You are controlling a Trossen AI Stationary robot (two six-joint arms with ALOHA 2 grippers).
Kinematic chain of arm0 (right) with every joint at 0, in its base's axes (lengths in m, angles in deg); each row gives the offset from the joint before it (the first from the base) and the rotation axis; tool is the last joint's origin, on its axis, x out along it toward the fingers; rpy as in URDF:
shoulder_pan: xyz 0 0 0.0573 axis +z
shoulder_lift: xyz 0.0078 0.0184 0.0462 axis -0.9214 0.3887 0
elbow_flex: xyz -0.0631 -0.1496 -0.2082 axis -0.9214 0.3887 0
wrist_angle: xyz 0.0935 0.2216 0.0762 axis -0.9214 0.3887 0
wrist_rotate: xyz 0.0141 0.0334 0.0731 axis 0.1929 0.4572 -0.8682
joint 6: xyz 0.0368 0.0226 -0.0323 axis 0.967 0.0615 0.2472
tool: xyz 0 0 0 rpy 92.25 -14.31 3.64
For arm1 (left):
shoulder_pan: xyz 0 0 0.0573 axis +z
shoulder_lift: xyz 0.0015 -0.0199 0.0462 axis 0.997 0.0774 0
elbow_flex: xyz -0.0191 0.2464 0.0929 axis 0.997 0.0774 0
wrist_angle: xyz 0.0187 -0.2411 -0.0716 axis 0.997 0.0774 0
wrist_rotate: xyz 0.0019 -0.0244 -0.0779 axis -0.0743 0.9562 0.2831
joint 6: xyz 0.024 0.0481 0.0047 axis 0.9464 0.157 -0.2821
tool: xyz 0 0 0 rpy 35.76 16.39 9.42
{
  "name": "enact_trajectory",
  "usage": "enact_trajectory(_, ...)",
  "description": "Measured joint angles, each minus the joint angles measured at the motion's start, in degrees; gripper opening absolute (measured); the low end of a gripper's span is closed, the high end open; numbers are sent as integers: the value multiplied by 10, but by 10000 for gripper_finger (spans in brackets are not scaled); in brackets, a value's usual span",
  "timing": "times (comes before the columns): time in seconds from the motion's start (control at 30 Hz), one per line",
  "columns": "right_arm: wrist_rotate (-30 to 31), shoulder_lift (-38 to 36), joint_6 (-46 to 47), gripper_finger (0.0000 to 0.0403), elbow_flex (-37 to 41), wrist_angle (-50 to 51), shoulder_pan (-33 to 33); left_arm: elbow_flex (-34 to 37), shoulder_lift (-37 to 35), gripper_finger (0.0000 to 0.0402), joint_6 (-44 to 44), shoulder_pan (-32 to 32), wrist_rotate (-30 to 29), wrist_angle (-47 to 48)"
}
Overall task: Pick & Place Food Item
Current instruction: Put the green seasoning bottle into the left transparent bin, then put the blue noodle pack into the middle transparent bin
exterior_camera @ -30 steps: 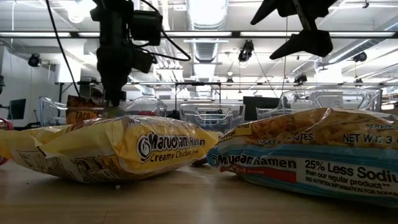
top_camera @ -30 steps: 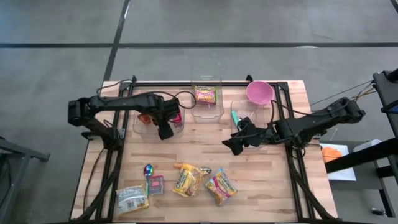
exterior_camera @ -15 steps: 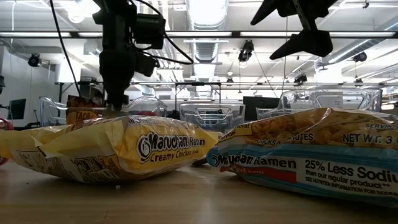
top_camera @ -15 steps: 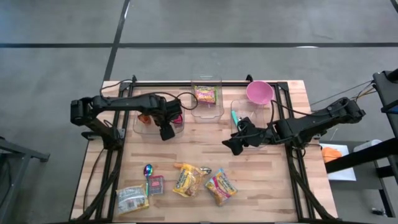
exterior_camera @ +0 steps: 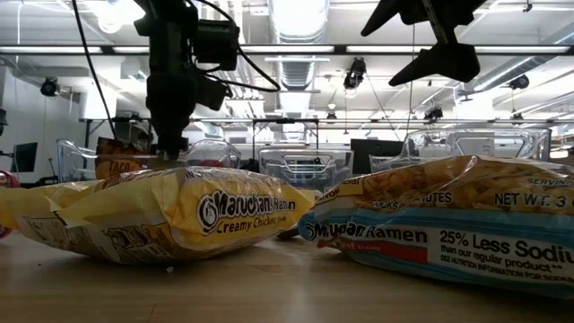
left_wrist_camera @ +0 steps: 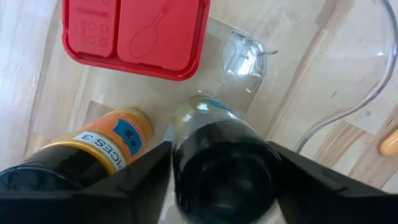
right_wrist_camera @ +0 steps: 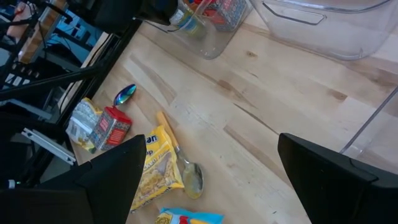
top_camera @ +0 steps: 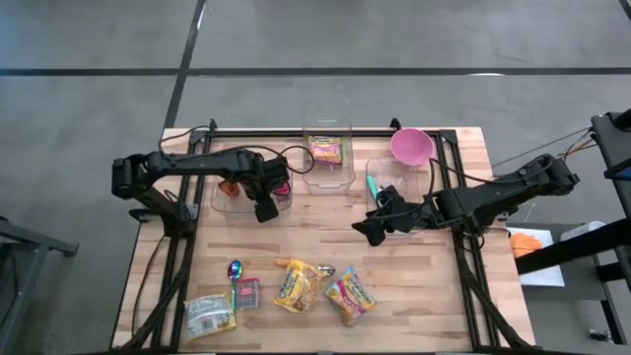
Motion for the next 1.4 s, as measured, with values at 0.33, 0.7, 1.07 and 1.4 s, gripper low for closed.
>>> enact_trajectory(0.33,0,0,2,359,0,-1,12,-1,0,352,-19,0,0,2)
enact_trajectory(0.7,-15,0,6,359,0,-2,15,-67,-4,355,-32,0,-16,50)
enact_trajectory(1.07,-31,2,77,359,0,19,47,-148,-30,355,-35,-4,-36,84)
enact_trajectory(1.4,-33,54,140,359,-15,31,94,-110,-133,355,-100,-51,44,-103)
